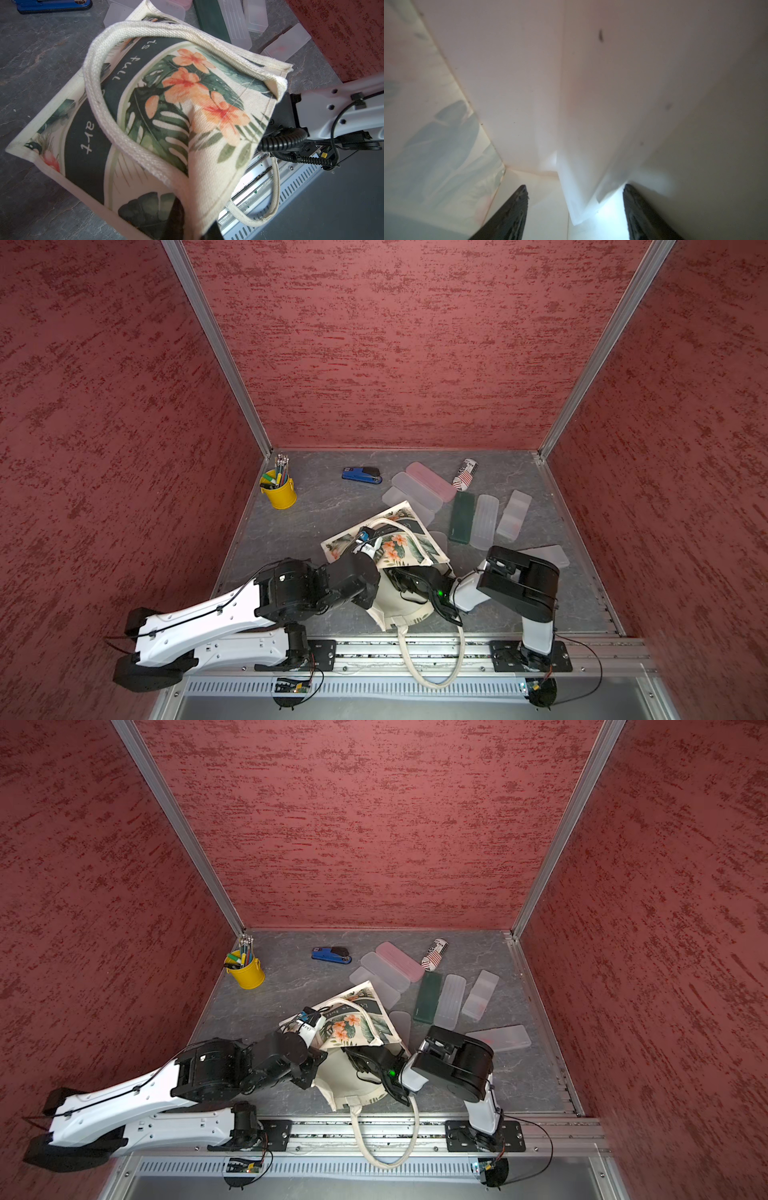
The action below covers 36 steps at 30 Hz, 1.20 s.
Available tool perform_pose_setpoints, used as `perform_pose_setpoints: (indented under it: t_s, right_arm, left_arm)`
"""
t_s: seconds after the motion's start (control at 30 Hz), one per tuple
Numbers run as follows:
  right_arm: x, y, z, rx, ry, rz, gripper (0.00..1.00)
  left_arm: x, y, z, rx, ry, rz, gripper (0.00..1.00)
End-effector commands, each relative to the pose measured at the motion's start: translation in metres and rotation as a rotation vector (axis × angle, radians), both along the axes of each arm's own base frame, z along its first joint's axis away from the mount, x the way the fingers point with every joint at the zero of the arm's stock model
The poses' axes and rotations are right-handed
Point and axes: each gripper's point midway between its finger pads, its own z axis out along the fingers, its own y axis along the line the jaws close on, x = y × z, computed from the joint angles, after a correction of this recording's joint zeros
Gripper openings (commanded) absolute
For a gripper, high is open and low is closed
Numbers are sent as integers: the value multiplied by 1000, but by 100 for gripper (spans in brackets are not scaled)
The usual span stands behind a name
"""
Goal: Take out the pencil case from the canvas bag
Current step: Pick up the pencil case from the canvas bag.
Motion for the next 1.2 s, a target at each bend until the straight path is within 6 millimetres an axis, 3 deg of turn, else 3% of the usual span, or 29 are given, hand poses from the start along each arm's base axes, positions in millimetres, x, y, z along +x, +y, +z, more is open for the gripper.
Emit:
perform_pose_setpoints:
  t_s: [0.0,0.2,0.33,0.4,0.5,0.67,0.83,0.9,1.03,1.1,1.17]
  right_arm:
    - [7,-14,0,-89,48,-94,77]
    - [6,-1,-20,-129,105,-63,79]
    - [10,13,-25,-17,87,-59,77]
    - [17,16,-13,50,20,-78,76]
    - [29,18,21,90,-142,-93,77]
    - [39,31,94,217,-391,-33,75]
    - [39,27,120,249,-501,-27,66]
    - [41,30,114,226,-483,-13,61]
    - [48,47,63,79,-277,49,62]
    - [45,51,35,14,-173,73,65]
    - [40,50,19,13,-117,84,68]
  left_arm:
    - [1,-2,20,-59,-41,-13,0]
    - [-1,-11,29,-99,-42,-42,0]
    - [-3,-19,28,-88,-30,-64,0]
    - [-4,-22,26,-82,-24,-70,0]
    - [-7,-24,24,-72,-13,-84,0]
    - [-10,-18,14,-45,5,-86,0]
    - [-12,-6,3,-15,20,-60,0]
    - [-12,0,-2,-3,24,-48,0]
    - [-13,3,-6,-2,27,-44,0]
    - [-13,5,-7,1,26,-45,0]
    - [-13,7,-8,8,24,-43,0]
